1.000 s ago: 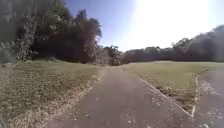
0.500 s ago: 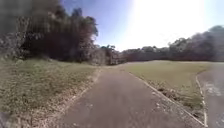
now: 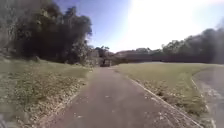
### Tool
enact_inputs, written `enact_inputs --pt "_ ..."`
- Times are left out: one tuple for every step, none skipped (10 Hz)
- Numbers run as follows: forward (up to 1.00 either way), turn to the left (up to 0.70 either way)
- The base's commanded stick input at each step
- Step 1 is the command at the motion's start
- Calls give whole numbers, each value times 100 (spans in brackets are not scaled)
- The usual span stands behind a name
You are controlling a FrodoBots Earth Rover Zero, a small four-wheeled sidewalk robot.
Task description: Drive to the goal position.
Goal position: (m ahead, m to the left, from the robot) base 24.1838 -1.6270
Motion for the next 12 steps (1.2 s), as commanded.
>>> enact_inputs --pt "50 0" --pt "50 0" --pt "50 0" --pt "50 0" --pt "50 0" --pt "50 0" --pt "50 0" --pt "50 0" --pt "50 0" --pt "50 0" --pt "50 0" --pt "50 0"
